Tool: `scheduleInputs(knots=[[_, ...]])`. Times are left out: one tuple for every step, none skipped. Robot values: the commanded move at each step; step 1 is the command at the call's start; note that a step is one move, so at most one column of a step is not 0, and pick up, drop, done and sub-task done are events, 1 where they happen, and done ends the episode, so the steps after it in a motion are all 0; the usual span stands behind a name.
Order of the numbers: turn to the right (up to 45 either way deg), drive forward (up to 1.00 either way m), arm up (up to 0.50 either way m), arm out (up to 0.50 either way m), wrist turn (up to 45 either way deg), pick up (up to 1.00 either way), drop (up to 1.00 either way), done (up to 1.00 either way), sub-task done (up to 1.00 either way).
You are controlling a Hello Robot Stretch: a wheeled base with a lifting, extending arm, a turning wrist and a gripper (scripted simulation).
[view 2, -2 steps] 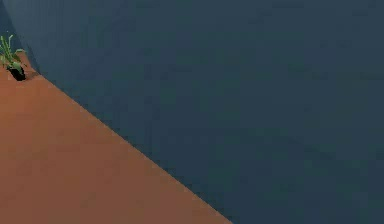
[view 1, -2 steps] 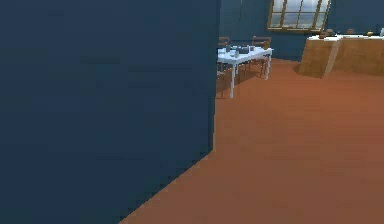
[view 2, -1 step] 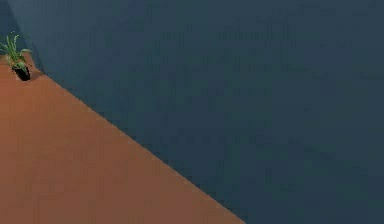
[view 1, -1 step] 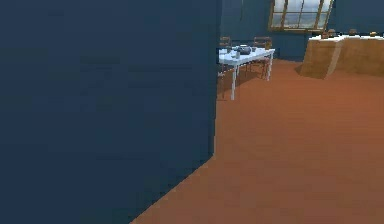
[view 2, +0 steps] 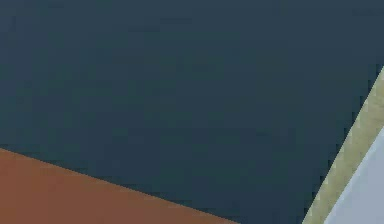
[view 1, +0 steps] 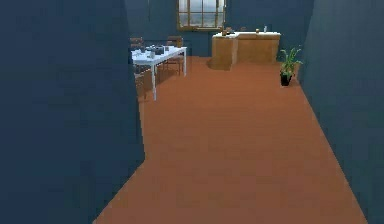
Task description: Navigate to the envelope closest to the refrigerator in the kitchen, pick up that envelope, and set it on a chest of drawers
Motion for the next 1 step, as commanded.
scheduleInputs(knots=[[0.0, 1.00, 0.00, 0.00, 0.0, 0.00, 0.00, 0.00, 0.00]])
